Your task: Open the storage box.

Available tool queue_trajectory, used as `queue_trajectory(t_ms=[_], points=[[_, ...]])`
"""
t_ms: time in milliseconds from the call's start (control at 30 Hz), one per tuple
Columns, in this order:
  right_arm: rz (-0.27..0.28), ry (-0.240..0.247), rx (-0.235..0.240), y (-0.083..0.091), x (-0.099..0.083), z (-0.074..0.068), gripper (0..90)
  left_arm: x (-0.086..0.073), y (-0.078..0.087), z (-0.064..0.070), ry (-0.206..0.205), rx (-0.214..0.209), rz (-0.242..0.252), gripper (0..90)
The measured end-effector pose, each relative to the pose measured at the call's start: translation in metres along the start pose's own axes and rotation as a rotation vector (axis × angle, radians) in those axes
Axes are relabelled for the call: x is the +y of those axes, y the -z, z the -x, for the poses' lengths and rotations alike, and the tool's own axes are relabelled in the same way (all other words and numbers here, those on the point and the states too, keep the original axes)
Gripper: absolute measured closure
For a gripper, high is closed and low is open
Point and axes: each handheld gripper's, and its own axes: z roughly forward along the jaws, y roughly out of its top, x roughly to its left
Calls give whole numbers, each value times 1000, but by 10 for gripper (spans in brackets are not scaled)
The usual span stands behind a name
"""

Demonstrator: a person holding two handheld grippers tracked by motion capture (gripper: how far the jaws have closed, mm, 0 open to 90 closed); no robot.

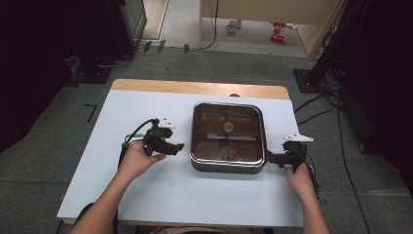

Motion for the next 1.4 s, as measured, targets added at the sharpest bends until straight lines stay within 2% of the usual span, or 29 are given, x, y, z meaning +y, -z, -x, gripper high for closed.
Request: queue_trajectory(t_ms=[67,100,267,500,700,900,1067,1200,1333,1400], points=[[0,-1,0,0,0,0,0,3,1,1,-1,-7,7,334],[0,-1,0,0,0,0,0,8,4,2,-12,-29,19,333],[0,0,0,0,0,0,0,20,6,8,-39,-44,46,333],[0,0,0,0,0,0,0,38,0,17,-76,-73,52,337],[1,-1,0,0,0,0,0,49,-6,19,-61,-104,75,336],[0,0,0,0,0,0,0,67,-21,27,-85,-112,91,356],[1,1,0,0,0,0,0,76,-34,34,-113,-114,75,360],[0,-1,0,0,0,0,0,83,-44,40,-119,-113,85,393],[0,-2,0,0,0,0,0,93,-58,44,-128,-124,68,394],[0,-2,0,0,0,0,0,98,-67,47,-125,-136,78,399]])
